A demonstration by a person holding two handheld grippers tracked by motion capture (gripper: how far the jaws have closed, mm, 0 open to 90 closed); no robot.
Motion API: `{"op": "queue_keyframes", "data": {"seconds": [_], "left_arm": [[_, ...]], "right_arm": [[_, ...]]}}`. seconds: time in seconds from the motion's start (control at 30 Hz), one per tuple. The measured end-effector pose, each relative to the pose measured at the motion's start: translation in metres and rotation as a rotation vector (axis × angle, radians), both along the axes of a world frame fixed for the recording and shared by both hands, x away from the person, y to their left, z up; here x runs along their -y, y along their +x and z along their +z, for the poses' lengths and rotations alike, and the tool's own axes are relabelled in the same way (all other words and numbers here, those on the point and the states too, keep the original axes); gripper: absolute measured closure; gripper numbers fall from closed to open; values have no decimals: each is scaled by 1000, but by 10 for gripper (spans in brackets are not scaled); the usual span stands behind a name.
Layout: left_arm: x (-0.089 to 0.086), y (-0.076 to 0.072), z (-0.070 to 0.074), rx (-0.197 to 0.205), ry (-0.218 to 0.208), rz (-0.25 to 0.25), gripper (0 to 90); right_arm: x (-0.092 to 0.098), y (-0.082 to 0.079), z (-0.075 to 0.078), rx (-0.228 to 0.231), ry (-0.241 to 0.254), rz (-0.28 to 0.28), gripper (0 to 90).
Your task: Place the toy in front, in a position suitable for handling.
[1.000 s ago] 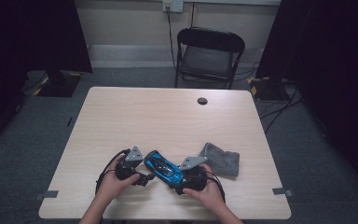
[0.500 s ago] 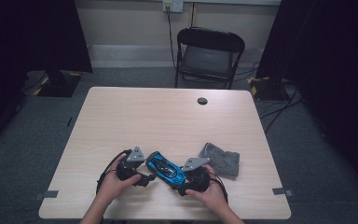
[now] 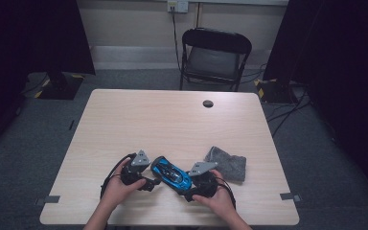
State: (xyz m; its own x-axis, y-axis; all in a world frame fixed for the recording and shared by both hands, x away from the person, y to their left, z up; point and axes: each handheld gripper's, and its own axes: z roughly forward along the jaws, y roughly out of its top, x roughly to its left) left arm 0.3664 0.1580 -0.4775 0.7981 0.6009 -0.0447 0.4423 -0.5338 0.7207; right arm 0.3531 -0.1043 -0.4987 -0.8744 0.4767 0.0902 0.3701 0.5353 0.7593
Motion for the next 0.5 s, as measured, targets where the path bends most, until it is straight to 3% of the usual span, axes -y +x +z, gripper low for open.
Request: {"op": "queue_keyframes", "data": {"seconds": [0.23,0.5], "left_arm": [[-2,0,-2,-4,19,10,179],[-1,-1,-2,-7,13,14,178]], "right_arm": [[5,1,6,0,1,9,221],[9,2,14,7,40,-2,230]]}}
